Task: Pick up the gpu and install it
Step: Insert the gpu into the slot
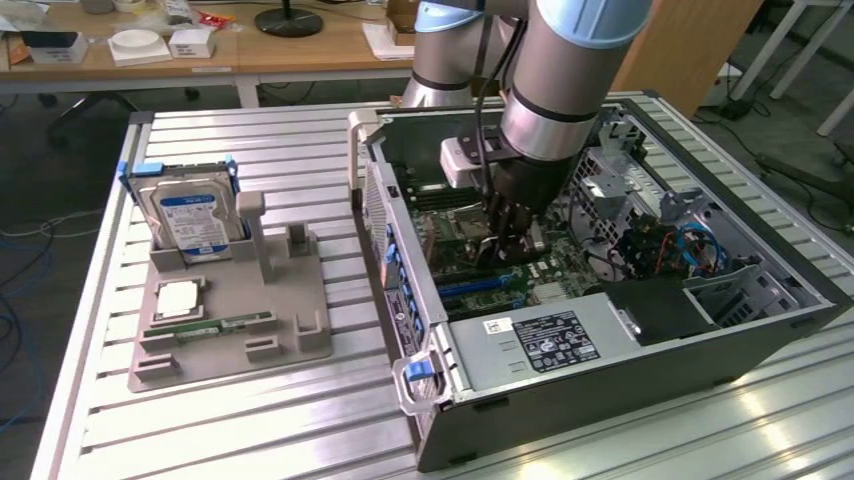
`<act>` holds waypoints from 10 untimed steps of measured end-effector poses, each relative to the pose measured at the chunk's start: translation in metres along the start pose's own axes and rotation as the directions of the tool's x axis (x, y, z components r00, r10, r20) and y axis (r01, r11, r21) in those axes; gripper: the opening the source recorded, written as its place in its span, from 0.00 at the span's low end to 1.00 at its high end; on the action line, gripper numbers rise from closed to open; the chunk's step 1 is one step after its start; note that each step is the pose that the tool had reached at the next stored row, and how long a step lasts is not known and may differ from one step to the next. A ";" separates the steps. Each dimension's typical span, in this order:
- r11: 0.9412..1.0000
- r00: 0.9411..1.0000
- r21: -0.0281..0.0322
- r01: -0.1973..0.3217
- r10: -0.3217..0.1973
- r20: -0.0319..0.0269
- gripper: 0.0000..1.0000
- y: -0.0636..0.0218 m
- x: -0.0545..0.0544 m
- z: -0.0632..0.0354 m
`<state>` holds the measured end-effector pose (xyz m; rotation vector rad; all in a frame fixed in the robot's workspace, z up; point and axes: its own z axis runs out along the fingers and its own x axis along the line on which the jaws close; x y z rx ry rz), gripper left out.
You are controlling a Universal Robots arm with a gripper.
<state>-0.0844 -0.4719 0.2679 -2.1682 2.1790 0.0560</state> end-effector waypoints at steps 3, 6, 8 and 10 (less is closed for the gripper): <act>1.000 1.000 0.000 0.000 0.000 0.000 0.27 0.0005 0.000 0.0033; 1.000 1.000 0.000 0.000 0.000 0.000 0.27 0.0017 0.000 0.0069; 1.000 1.000 0.000 -0.002 0.002 0.000 0.27 0.0027 0.000 0.0084; 1.000 1.000 0.000 -0.006 0.006 0.000 0.27 0.0032 0.000 0.0097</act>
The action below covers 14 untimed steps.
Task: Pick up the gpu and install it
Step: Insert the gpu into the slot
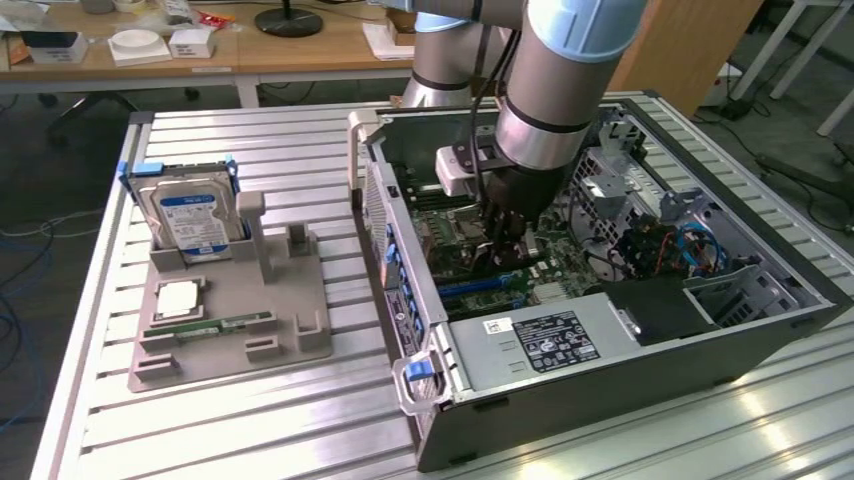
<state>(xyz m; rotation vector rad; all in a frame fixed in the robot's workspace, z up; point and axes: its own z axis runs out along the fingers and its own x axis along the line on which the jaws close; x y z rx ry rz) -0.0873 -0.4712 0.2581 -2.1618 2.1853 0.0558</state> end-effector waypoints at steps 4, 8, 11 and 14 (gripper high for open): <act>1.000 1.000 0.001 -0.006 0.006 0.000 0.27 0.0012 0.000 0.0021; 1.000 1.000 0.001 -0.007 0.007 0.000 0.27 0.0023 0.000 0.0038; 1.000 1.000 0.001 -0.007 0.007 0.000 0.27 0.0028 0.000 0.0055; 1.000 1.000 0.001 -0.007 0.007 0.000 0.27 0.0038 0.000 0.0069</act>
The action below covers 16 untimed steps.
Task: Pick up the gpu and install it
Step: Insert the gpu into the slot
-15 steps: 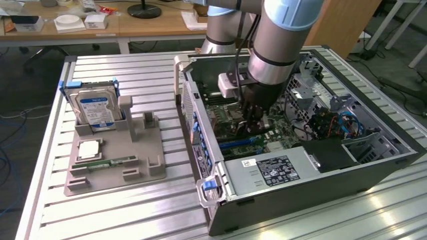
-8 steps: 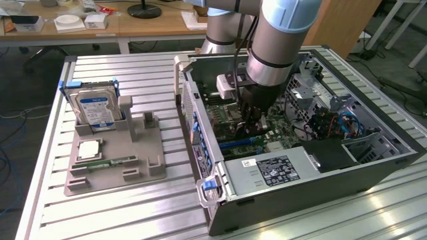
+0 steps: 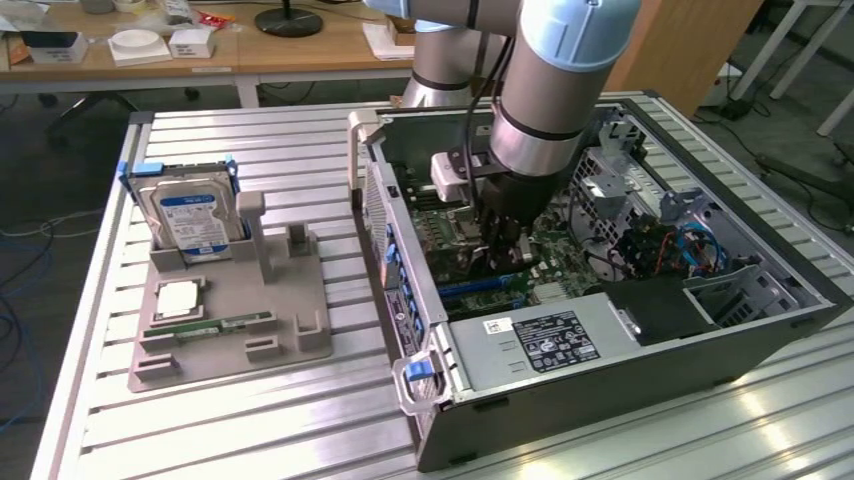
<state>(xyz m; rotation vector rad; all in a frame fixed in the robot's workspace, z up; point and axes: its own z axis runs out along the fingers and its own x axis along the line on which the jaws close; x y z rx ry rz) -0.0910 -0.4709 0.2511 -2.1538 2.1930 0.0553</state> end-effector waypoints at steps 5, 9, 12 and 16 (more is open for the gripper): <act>1.000 1.000 0.000 0.000 0.000 0.000 0.27 0.0012 0.000 0.0025; 1.000 1.000 0.000 0.000 0.000 0.000 0.27 0.0018 0.000 0.0050; 1.000 1.000 0.000 0.000 0.000 0.000 0.27 0.0021 0.001 0.0074; 1.000 1.000 0.000 0.000 0.000 0.000 0.27 0.0026 0.001 0.0092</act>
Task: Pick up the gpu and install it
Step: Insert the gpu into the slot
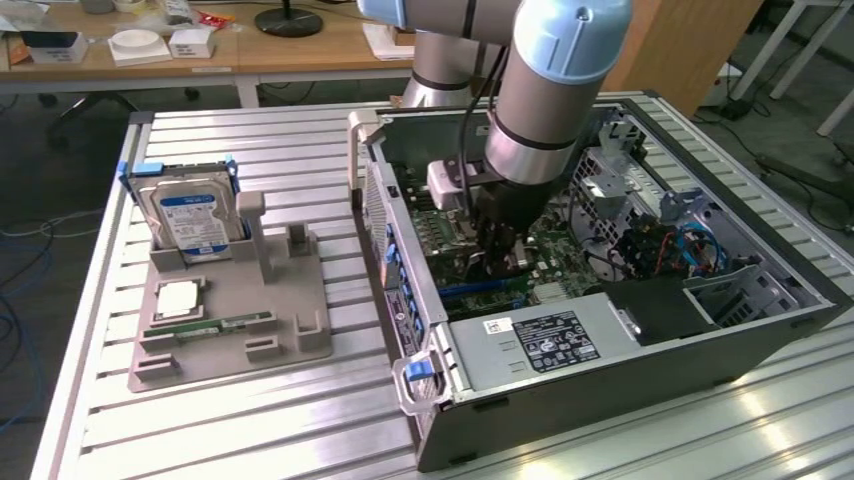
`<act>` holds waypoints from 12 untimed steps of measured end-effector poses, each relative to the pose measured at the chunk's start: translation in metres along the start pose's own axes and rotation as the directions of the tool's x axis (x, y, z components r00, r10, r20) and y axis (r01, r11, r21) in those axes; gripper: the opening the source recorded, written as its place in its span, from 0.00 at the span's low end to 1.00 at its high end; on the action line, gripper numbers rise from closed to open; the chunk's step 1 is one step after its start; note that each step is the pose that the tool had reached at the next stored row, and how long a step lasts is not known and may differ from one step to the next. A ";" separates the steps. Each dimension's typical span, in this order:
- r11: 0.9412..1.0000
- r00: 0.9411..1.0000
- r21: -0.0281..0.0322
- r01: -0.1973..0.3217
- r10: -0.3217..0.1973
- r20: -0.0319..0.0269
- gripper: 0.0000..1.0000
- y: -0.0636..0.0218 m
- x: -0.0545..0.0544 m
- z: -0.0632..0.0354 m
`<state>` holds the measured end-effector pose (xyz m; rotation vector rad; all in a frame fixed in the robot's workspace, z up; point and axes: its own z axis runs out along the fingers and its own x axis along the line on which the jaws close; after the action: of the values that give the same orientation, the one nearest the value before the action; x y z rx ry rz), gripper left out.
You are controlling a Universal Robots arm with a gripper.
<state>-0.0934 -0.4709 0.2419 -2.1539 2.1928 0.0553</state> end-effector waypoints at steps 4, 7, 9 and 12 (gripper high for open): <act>1.000 1.000 0.000 0.000 0.000 0.000 0.27 0.0006 0.000 0.0012; 1.000 1.000 0.000 0.000 0.000 0.000 0.27 0.0012 0.000 0.0024; 1.000 1.000 0.000 0.000 0.000 0.000 0.27 0.0015 0.000 0.0033; 1.000 1.000 0.000 0.000 0.000 0.000 0.27 0.0016 0.000 0.0049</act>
<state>-0.0949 -0.4708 0.2369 -2.1538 2.1926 0.0555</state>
